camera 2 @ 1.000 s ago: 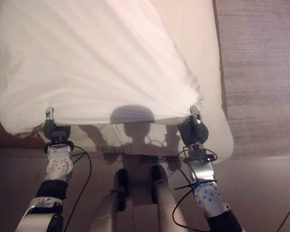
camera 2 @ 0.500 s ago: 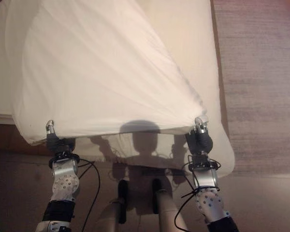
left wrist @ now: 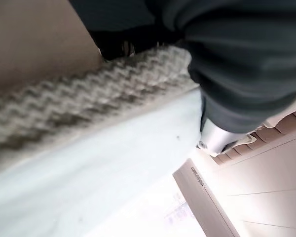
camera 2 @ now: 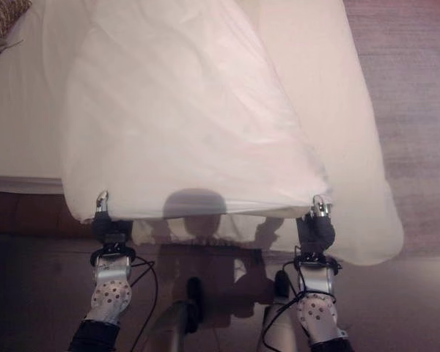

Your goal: Make the bed

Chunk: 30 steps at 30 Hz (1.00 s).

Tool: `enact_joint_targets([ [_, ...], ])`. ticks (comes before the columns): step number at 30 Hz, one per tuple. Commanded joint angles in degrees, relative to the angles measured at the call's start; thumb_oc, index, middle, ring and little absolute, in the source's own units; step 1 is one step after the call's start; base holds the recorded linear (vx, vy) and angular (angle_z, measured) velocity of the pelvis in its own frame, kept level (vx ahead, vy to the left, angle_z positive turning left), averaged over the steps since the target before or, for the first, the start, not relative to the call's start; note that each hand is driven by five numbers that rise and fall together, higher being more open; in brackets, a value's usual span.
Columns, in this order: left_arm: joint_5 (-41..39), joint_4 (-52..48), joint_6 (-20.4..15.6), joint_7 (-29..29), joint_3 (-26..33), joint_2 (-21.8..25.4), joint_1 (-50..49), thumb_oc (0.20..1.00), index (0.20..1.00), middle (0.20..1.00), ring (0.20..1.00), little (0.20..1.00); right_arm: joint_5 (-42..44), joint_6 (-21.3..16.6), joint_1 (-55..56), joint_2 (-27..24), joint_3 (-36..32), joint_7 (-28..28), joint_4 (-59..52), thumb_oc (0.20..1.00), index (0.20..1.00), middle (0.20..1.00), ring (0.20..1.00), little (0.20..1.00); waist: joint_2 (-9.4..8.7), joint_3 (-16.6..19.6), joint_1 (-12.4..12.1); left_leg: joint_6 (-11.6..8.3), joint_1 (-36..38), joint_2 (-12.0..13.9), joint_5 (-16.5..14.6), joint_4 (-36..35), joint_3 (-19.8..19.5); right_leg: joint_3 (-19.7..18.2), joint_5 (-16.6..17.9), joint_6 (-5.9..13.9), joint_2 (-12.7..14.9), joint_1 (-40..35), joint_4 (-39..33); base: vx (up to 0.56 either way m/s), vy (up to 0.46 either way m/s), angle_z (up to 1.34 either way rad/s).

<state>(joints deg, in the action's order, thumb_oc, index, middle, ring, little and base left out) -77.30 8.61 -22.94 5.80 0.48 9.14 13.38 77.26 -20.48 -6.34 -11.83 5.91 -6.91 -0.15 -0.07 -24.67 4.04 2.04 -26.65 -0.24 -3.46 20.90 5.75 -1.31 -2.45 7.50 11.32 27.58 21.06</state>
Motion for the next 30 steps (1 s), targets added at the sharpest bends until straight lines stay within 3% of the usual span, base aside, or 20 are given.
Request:
enact_joint_targets([
  [1,2.2,-6.2,-1.8,-0.6,4.3,3.5,-3.3,0.2,0.2,0.2,0.2,0.2,0.4,-3.7,1.8,-1.1,-2.8,2.3,0.1,0.2,0.2,0.2,0.2,0.2,-1.47,4.0,2.4,-3.28,3.5,-1.1,2.2,-8.4,0.6,3.0,5.9,-0.41,-7.3,0.6,-9.5,0.03,0.411,-0.08],
  [3,2.8,-5.6,-1.3,-0.7,4.1,2.9,-3.1,0.2,0.2,0.2,0.2,0.2,0.1,-3.8,2.4,-1.1,-2.6,2.7,1.1,0.2,0.2,0.2,0.2,0.2,-1.95,4.1,2.9,-3.05,4.6,-2.5,2.8,-9.8,1.0,1.5,4.4,-1.3,-11.6,1.1,-7.5,0.02,0.164,-0.02],
  [5,3.4,-5.8,-1.3,-0.6,3.3,2.6,-3.5,0.2,0.2,0.2,0.2,0.2,0.2,-3.6,3.1,-1.2,-1.7,3.3,1.1,0.2,0.2,0.2,0.2,0.2,-2.55,4.3,2.9,-2.73,4.8,-3.3,2.8,-10.5,1.7,2.2,3.8,-2.06,-13.3,0.1,-7.3,0.0,0.063,0.07],
  [6,4.0,-6.8,-1.0,-0.4,2.1,2.4,-4.1,0.2,0.2,0.2,0.2,0.2,-1.6,-3.3,3.4,-2.5,-1.0,2.9,1.3,0.2,0.2,0.2,0.2,0.2,-2.01,4.6,3.0,-2.56,5.0,-3.6,2.9,-11.4,1.9,0.8,3.3,-2.65,-14.7,0.3,-7.0,0.01,0.011,0.04],
  [11,4.1,-8.3,-1.3,-0.6,1.0,1.1,-5.5,0.2,0.2,0.2,0.2,0.2,-3.2,-2.7,3.9,-4.0,-0.8,1.8,1.1,0.2,0.2,0.2,0.2,0.2,-0.54,5.0,2.7,-2.59,4.6,-2.8,2.2,-8.9,3.4,0.0,3.3,-3.07,-14.0,-1.3,-8.3,0.02,-0.059,-0.13],
  [13,3.5,-8.9,-1.3,-1.0,0.2,0.0,-5.6,0.2,0.2,0.2,0.2,0.2,-3.1,-3.1,3.8,-4.4,-1.9,1.2,1.1,0.2,0.2,0.2,0.2,0.2,-0.46,4.3,3.1,-4.25,1.9,-1.9,1.8,-0.9,5.1,0.1,3.1,-3.52,-13.2,-3.2,-9.5,-0.01,-0.169,-0.02],
  [14,3.8,-9.3,-1.0,-1.1,-0.1,-0.1,-5.5,0.2,0.2,0.2,0.2,0.2,-3.7,-3.1,3.9,-4.8,-2.5,0.9,1.1,0.2,0.2,0.2,0.2,0.2,-0.33,3.9,2.9,-5.29,0.9,-1.5,2.4,1.2,4.8,0.4,2.6,-3.75,-13.0,-4.1,-9.6,-0.02,-0.141,0.19],
  [16,3.5,-10.1,-1.1,-1.5,-0.2,-0.7,-5.9,0.2,0.2,0.2,0.2,0.2,-4.0,-2.9,3.8,-5.3,-2.8,0.9,1.5,0.2,0.2,0.2,0.2,0.2,-0.18,3.2,1.7,-6.36,-0.1,-4.8,3.1,2.7,-0.3,0.1,2.7,-4.16,-13.6,-4.0,-8.7,-0.01,-0.084,0.15],
  [17,2.9,-11.2,-1.4,-1.2,0.1,-1.2,-6.8,0.2,0.2,0.2,0.2,0.2,-3.9,-3.7,3.4,-5.3,-3.1,0.7,1.7,0.2,0.2,0.2,0.2,0.2,-0.29,3.9,1.8,-4.92,0.2,-3.5,1.4,0.1,-1.9,-0.6,2.3,-4.06,-13.9,-3.0,-7.4,0.0,-0.05,-0.13],
  [19,3.1,-12.0,-1.5,-1.0,0.0,-1.1,-6.9,0.2,0.2,0.2,0.2,0.2,-3.7,-3.9,3.2,-5.2,-3.1,0.6,1.8,0.2,0.2,0.2,0.2,0.2,-0.42,4.2,1.5,-4.59,-0.2,-2.5,1.7,-1.0,-3.3,-1.1,2.1,-4.03,-13.9,-2.7,-7.3,0.01,0.005,-0.1],
  [20,3.5,-12.8,-1.8,-0.8,0.6,-0.9,-7.0,0.2,0.2,0.2,0.2,0.2,-3.6,-4.1,2.7,-5.0,-3.1,0.6,2.1,0.2,0.2,0.2,0.2,0.2,-0.77,4.3,1.0,-4.48,-0.2,-0.8,2.5,-3.1,-6.1,-1.9,1.8,-3.9,-13.8,-2.6,-7.2,0.01,0.053,-0.1],
  [22,3.5,-13.5,-2.7,-0.7,1.3,-0.5,-6.8,0.2,0.2,0.2,0.2,0.2,-2.9,-4.8,2.3,-4.8,-3.2,0.8,2.4,0.2,0.2,0.2,0.2,0.2,-1.39,4.3,0.6,-4.99,0.2,3.7,7.0,-9.1,-11.0,-3.3,1.2,-4.16,-13.3,-1.7,-6.0,0.0,0.109,-0.21],
  [24,3.8,-14.1,-3.1,-0.8,1.7,0.1,-6.7,0.2,0.2,0.2,0.2,0.2,-2.7,-5.1,2.2,-4.8,-3.2,0.9,2.9,0.2,0.2,0.2,0.2,0.2,-1.38,4.4,0.4,-5.46,1.0,7.9,11.0,-14.4,-13.4,-3.7,0.2,-4.45,-12.9,-0.6,-3.9,0.01,0.195,-0.21],
  [27,3.8,-14.3,-4.0,-0.6,1.6,0.6,-6.0,0.2,0.2,0.2,0.2,0.2,-3.1,-5.5,1.8,-5.1,-3.5,0.3,3.5,0.2,0.2,0.2,0.2,0.2,-0.49,4.2,0.2,-7.79,3.4,12.9,14.7,-21.6,-11.4,-3.5,-1.3,-3.45,-11.2,-0.2,-2.0,0.04,0.317,-0.04],
  [28,3.8,-14.3,-4.0,-0.6,1.6,0.6,-6.0,0.2,0.2,0.2,0.2,0.2,-3.1,-5.5,1.8,-5.1,-3.5,0.3,3.5,0.2,0.2,0.2,0.2,0.2,-0.5,4.2,0.2,-7.79,3.4,12.9,14.7,-21.6,-11.4,-3.5,-1.3,-3.45,-11.2,-0.3,-2.0,0.07,0.514,0.05],
  [29,3.7,-13.7,-4.0,-0.7,1.1,1.0,-5.3,0.2,0.2,0.2,0.2,0.2,-4.0,-5.5,1.4,-5.1,-3.4,-0.3,3.6,0.2,0.2,0.2,0.2,0.2,0.45,4.1,0.1,-8.62,5.1,13.4,14.3,-21.6,-8.4,-3.4,-1.1,-1.72,-9.5,-0.3,-1.9,0.06,0.583,0.05],
  [30,4.1,-13.2,-3.9,-0.8,0.4,1.4,-5.1,0.2,0.2,0.2,0.2,0.2,-3.9,-5.4,1.1,-4.7,-3.1,-0.2,3.8,0.2,0.2,0.2,0.2,0.2,0.44,4.1,-0.1,-8.53,3.9,12.3,13.1,-19.0,-9.1,-3.9,0.1,-0.53,-8.3,-0.5,-2.6,0.07,0.773,0.08],
])
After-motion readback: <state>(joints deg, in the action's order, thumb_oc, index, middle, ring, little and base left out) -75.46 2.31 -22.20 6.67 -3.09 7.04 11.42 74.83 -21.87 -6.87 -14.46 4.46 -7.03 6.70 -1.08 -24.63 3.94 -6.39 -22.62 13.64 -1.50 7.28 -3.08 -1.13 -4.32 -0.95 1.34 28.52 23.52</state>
